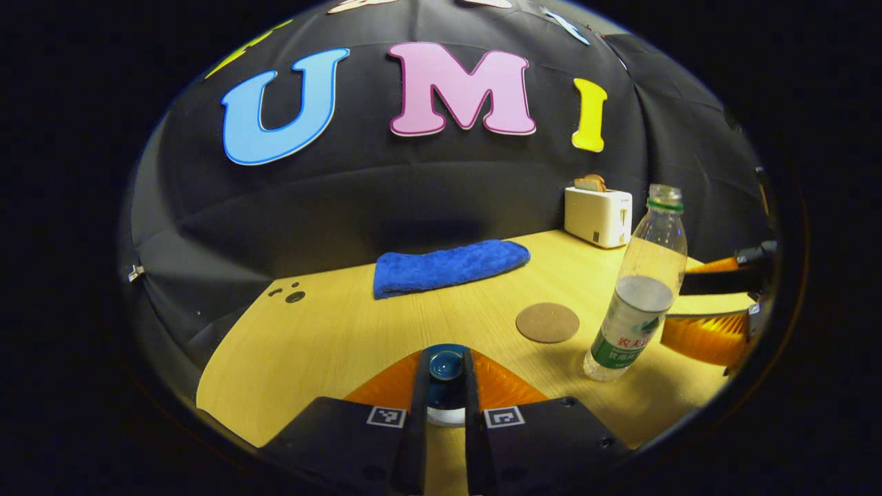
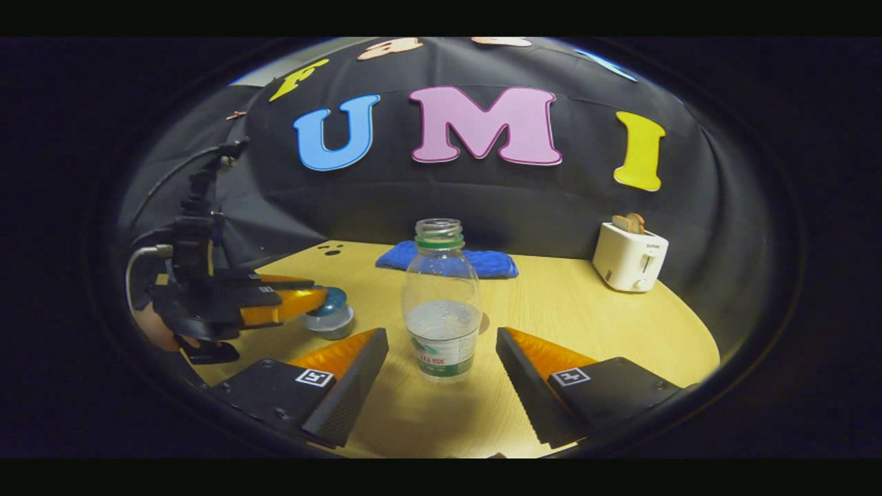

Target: Open the teacup lid with one hand, grasp the water bottle and pour water into the teacup with the other hand; after pouring, place the water bottle on the coaster and then close the teacup lid.

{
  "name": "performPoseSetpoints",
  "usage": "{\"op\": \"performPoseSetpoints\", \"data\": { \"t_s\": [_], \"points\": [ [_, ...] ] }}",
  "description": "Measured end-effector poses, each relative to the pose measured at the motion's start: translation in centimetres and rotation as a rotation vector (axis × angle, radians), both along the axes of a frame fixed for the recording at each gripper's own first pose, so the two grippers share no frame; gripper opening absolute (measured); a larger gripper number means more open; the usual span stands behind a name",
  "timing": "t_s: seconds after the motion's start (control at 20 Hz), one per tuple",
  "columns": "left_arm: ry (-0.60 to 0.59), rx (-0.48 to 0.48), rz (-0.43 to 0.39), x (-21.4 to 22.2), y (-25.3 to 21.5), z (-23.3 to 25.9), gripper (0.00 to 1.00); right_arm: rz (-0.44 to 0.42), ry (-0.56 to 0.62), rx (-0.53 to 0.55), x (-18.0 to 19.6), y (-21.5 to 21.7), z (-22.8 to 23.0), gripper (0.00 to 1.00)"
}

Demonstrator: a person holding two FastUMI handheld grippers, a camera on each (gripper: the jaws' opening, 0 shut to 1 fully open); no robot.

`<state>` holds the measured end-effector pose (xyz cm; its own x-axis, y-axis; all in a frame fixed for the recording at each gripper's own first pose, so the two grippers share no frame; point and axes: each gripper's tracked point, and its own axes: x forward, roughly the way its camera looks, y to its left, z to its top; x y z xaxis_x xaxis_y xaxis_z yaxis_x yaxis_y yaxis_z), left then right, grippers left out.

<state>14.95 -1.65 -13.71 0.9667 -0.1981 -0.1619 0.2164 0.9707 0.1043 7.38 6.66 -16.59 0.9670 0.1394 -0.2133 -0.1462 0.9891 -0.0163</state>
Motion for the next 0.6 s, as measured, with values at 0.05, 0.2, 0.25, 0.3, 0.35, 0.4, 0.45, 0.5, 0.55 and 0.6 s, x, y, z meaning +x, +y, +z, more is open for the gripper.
{"op": "performPoseSetpoints", "data": {
  "t_s": [0.05, 0.2, 0.25, 0.3, 0.35, 0.4, 0.45, 0.5, 0.55, 0.6],
  "points": [
    [-0.007, -0.008, 0.005, -0.2, 0.3, 0.5, 0.27, -0.007, -0.002, 0.003, 0.4, -0.1, -0.1, 0.98],
    [-0.013, -0.019, 0.019, -1.1, 1.2, 0.9, 0.27, -0.014, -0.013, 0.003, 1.4, 0.4, -0.3, 0.98],
    [-0.010, -0.022, 0.022, -1.4, 1.4, 0.8, 0.27, -0.015, -0.020, 0.008, 1.9, 0.6, -0.3, 0.98],
    [-0.005, -0.025, 0.029, -1.6, 1.7, 0.6, 0.26, -0.015, -0.025, 0.014, 2.2, 0.9, -0.3, 0.98],
    [0.000, -0.027, 0.034, -1.8, 2.1, 0.4, 0.27, -0.017, -0.031, 0.019, 2.6, 1.1, -0.2, 0.98],
    [0.005, -0.028, 0.042, -1.9, 2.4, 0.0, 0.27, -0.020, -0.035, 0.023, 2.9, 1.3, -0.2, 0.98],
    [0.009, -0.030, 0.047, -2.0, 2.7, -0.1, 0.23, -0.029, -0.043, 0.023, 3.3, 1.3, -0.1, 0.98],
    [0.012, -0.033, 0.052, -2.1, 2.9, -0.3, 0.27, -0.039, -0.055, 0.025, 3.5, 1.3, 0.1, 0.98],
    [0.017, -0.035, 0.057, -2.1, 3.1, -0.5, 0.27, -0.044, -0.064, 0.028, 3.8, 1.3, 0.3, 0.98],
    [0.022, -0.036, 0.062, -2.1, 3.4, -0.8, 0.27, -0.047, -0.064, 0.026, 3.9, 1.5, 0.2, 0.98]
  ]
}}
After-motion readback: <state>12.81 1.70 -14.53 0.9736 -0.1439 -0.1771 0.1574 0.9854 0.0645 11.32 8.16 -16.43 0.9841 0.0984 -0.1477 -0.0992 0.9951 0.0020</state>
